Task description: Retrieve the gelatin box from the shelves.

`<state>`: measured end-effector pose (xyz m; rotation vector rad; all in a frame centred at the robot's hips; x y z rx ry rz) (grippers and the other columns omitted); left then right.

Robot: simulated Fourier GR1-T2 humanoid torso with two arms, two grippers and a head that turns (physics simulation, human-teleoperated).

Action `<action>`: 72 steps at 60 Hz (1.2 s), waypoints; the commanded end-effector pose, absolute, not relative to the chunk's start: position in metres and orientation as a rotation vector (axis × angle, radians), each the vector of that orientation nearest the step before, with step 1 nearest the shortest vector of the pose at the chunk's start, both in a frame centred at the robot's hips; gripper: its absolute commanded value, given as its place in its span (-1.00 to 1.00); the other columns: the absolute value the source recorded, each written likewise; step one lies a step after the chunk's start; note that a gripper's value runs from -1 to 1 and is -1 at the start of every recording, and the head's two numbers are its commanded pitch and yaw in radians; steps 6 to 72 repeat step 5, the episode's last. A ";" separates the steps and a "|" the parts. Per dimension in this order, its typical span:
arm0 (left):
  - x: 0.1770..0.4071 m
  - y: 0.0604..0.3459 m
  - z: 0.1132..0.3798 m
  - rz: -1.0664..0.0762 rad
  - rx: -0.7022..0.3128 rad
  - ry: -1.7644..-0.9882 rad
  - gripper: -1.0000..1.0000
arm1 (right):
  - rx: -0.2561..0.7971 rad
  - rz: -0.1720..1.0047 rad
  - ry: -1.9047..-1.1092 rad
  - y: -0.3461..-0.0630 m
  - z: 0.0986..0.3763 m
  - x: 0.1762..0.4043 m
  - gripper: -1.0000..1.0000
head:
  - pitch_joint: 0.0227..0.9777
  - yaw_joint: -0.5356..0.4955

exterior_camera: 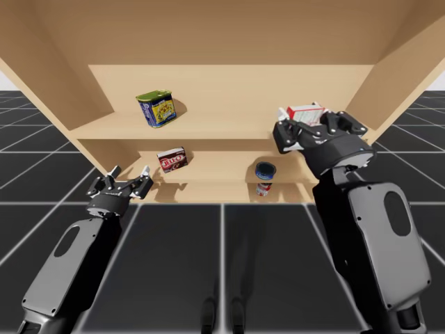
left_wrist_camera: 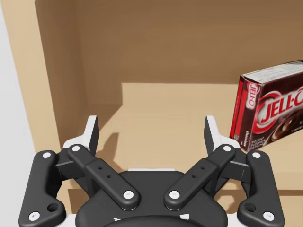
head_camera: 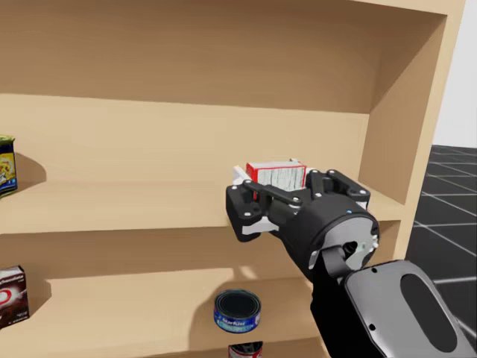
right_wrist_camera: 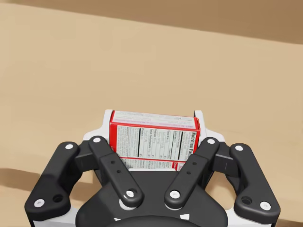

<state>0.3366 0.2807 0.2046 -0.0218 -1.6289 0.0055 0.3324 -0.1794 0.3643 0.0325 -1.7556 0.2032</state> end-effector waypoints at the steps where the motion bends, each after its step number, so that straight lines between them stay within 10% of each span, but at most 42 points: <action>1: 0.336 0.279 0.205 0.002 -0.024 -1.628 -1.00 | -0.023 0.144 -1.836 -0.185 0.373 0.300 0.89 | -0.42 -0.46; 72: 0.336 0.279 0.204 0.001 -0.024 -1.628 -1.00 | -0.023 0.178 -1.869 -0.184 0.372 0.286 0.97 | -0.42 -0.46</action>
